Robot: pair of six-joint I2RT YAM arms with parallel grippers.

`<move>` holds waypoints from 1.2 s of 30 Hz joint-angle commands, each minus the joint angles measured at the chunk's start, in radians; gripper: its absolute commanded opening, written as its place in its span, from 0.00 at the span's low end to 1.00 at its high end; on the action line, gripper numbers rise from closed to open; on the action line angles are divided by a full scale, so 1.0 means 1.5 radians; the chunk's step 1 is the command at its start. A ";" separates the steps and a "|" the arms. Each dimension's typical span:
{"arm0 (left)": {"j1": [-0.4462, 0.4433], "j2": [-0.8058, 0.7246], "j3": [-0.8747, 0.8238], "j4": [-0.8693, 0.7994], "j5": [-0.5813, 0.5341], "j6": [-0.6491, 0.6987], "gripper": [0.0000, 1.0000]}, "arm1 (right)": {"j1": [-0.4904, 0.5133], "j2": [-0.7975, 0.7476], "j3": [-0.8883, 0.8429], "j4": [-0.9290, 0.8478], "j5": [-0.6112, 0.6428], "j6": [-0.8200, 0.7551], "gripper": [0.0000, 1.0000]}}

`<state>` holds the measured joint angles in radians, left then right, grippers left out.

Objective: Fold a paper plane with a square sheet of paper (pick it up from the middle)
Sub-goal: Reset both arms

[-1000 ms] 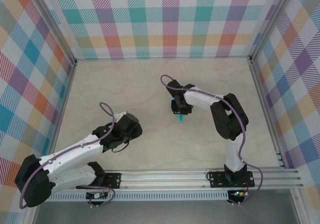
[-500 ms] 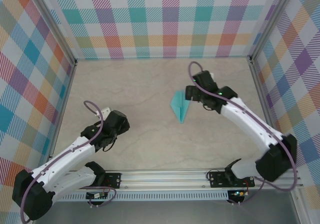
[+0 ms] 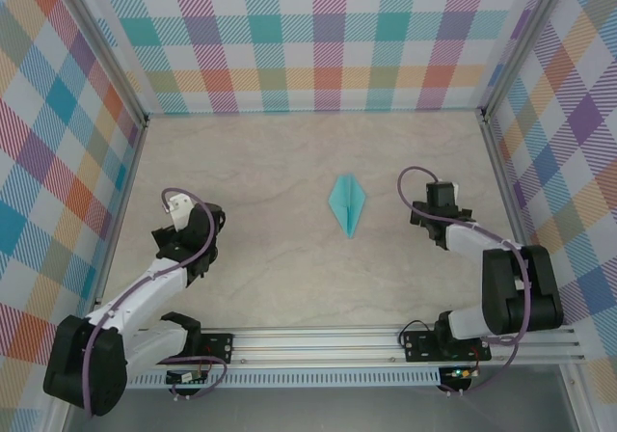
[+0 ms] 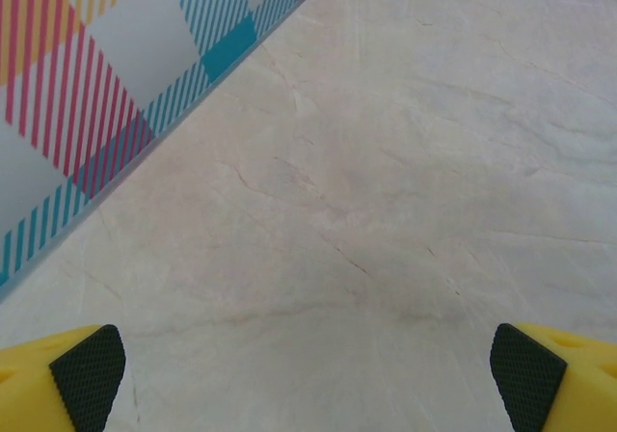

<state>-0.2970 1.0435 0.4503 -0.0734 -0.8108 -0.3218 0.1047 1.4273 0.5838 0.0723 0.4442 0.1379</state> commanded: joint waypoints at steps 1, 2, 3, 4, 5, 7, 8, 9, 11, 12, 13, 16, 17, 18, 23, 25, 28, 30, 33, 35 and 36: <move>0.056 0.050 -0.050 0.263 0.087 0.128 1.00 | -0.003 0.015 -0.015 0.235 -0.108 -0.061 1.00; 0.066 0.069 -0.063 0.308 0.116 0.139 1.00 | -0.008 0.017 -0.023 0.268 -0.127 -0.067 1.00; 0.072 0.094 -0.074 0.364 0.142 0.151 1.00 | -0.016 0.020 -0.034 0.301 -0.148 -0.075 1.00; 0.073 0.116 -0.070 0.393 0.158 0.165 1.00 | -0.022 0.033 -0.052 0.352 -0.169 -0.082 1.00; 0.075 0.132 -0.069 0.418 0.182 0.174 1.00 | -0.026 0.049 -0.072 0.416 -0.189 -0.087 1.00; 0.078 0.185 -0.083 0.544 0.223 0.198 1.00 | -0.040 0.033 -0.107 0.457 -0.224 -0.082 1.00; 0.080 0.210 -0.075 0.568 0.246 0.212 1.00 | -0.039 0.044 -0.128 0.502 -0.232 -0.087 1.00; 0.081 0.239 -0.060 0.577 0.272 0.232 1.00 | -0.038 0.068 -0.138 0.544 -0.252 -0.099 1.00; 0.082 0.309 -0.034 0.599 0.308 0.251 1.00 | -0.042 0.065 -0.124 0.509 -0.271 -0.099 1.00; 0.086 0.327 -0.025 0.602 0.320 0.256 1.00 | -0.043 0.066 -0.122 0.504 -0.271 -0.097 1.00; 0.103 0.309 -0.018 0.554 0.356 0.240 1.00 | -0.046 0.066 -0.121 0.507 -0.272 -0.095 1.00; 0.124 0.356 -0.037 0.633 0.331 0.210 1.00 | -0.049 0.065 -0.118 0.497 -0.253 -0.083 1.00; 0.129 0.340 -0.028 0.589 0.341 0.198 1.00 | -0.049 0.066 -0.119 0.502 -0.252 -0.083 1.00; 0.130 0.361 -0.044 0.659 0.336 0.207 1.00 | -0.049 0.066 -0.118 0.498 -0.252 -0.083 1.00; 0.124 0.348 -0.041 0.633 0.330 0.208 1.00 | -0.050 0.065 -0.119 0.500 -0.252 -0.082 1.00; 0.125 0.348 -0.040 0.628 0.331 0.209 1.00 | -0.050 0.066 -0.119 0.500 -0.253 -0.082 1.00; 0.123 0.346 -0.040 0.625 0.332 0.209 1.00 | -0.050 0.066 -0.119 0.500 -0.253 -0.082 1.00; 0.124 0.346 -0.039 0.625 0.332 0.207 1.00 | -0.050 0.066 -0.119 0.500 -0.253 -0.082 1.00; 0.124 0.348 -0.036 0.621 0.333 0.207 1.00 | -0.050 0.066 -0.119 0.501 -0.252 -0.082 1.00; 0.128 0.348 -0.034 0.617 0.342 0.205 1.00 | -0.050 0.066 -0.120 0.501 -0.253 -0.082 1.00; 0.129 0.348 -0.034 0.617 0.345 0.205 1.00 | -0.051 0.066 -0.119 0.501 -0.253 -0.082 1.00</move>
<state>-0.1097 1.5688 0.3954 0.8196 -0.3164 -0.0071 0.0380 1.5284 0.3939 0.7788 0.0845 0.0143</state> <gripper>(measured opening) 0.998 0.997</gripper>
